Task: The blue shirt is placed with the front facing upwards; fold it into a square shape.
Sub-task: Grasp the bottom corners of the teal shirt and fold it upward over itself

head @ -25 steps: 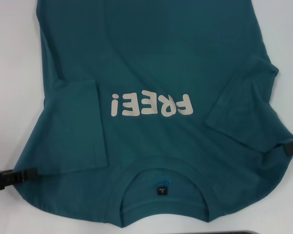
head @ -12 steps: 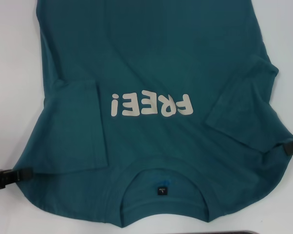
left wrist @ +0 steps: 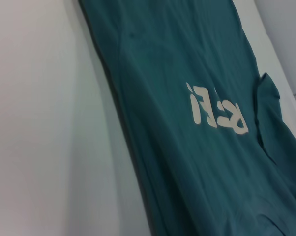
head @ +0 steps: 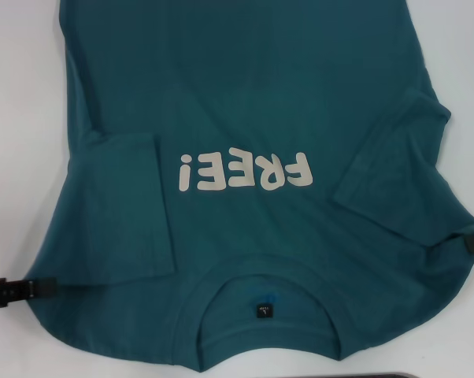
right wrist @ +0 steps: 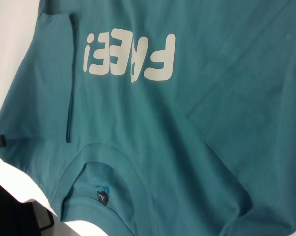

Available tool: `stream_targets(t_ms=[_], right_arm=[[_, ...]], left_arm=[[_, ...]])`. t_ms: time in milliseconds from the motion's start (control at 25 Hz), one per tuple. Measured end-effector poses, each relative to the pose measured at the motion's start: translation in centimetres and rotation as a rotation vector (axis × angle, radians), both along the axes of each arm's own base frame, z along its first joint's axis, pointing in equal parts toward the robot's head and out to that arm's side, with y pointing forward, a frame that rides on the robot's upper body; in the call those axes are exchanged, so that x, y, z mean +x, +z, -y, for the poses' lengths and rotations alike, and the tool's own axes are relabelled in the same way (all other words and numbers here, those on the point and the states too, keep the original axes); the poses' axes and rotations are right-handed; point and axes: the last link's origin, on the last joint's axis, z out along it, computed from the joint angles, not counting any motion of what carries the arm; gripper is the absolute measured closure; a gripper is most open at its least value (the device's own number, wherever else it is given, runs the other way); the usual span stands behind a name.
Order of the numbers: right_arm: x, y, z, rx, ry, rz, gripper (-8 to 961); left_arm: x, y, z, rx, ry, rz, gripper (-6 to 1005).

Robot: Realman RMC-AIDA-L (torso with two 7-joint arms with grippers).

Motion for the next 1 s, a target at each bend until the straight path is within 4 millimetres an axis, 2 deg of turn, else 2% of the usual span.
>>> stream_targets(t_ms=[280, 1000], right_arm=[[0.1, 0.1, 0.1, 0.0, -0.004, 0.002, 917], [2.7, 0.7, 3.4, -0.035, -0.131, 0.064, 916]], left_arm=[[-0.5, 1.3, 0.3, 0.016, 0.041, -0.013, 978], [-0.1, 1.0, 0.8, -0.211, 0.096, -0.052, 976]])
